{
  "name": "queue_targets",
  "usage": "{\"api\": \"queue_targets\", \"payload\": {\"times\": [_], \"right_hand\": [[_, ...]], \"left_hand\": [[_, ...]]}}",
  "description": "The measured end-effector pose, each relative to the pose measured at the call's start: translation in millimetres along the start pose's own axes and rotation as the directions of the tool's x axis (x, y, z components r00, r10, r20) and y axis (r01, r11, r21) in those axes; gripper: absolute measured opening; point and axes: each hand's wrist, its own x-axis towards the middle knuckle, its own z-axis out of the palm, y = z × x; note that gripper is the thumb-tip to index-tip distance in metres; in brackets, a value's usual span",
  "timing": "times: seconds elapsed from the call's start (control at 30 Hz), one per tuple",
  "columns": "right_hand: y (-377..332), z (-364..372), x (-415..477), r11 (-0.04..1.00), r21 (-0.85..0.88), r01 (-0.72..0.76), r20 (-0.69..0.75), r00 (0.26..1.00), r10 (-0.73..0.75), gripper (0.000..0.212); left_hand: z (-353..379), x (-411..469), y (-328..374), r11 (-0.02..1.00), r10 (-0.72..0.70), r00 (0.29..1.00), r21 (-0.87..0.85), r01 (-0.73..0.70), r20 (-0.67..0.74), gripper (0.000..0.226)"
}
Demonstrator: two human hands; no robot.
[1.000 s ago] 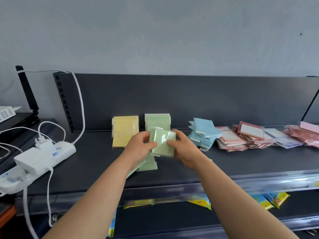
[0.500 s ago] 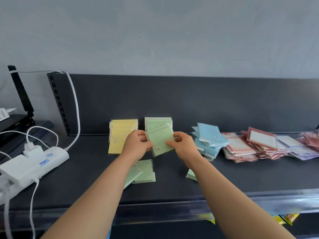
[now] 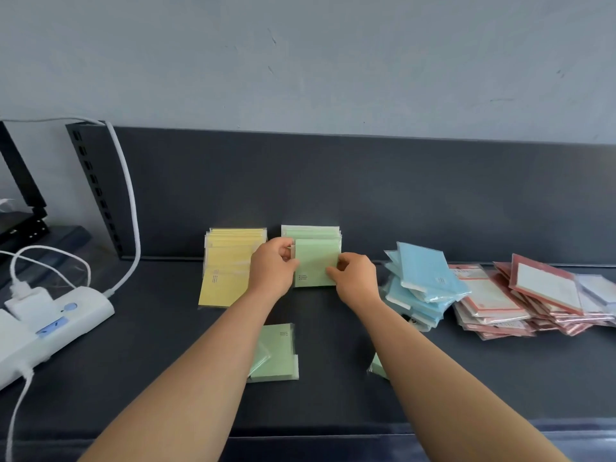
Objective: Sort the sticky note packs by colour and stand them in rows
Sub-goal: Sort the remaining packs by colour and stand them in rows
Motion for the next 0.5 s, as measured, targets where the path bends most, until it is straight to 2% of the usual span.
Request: {"api": "queue_targets", "payload": {"times": [0.3, 0.43, 0.5], "right_hand": [[10, 7, 5, 0.997, -0.072, -0.023, 0.033, 0.999, 0.025, 0.029], [8, 6, 4, 0.997, -0.074, -0.014, 0.043, 0.999, 0.018, 0.046], [8, 5, 1, 0.997, -0.078, -0.011, 0.05, 0.999, 0.015, 0.043]], "left_hand": [[4, -2, -15, 0.993, -0.095, 0.994, 0.078, 0.09, 0.061, 0.033], [4, -2, -14, 0.99, -0.101, 0.992, 0.106, 0.093, 0.072, 0.035], [2, -3, -14, 0.987, -0.109, 0.991, 0.127, 0.098, 0.082, 0.04]]}}
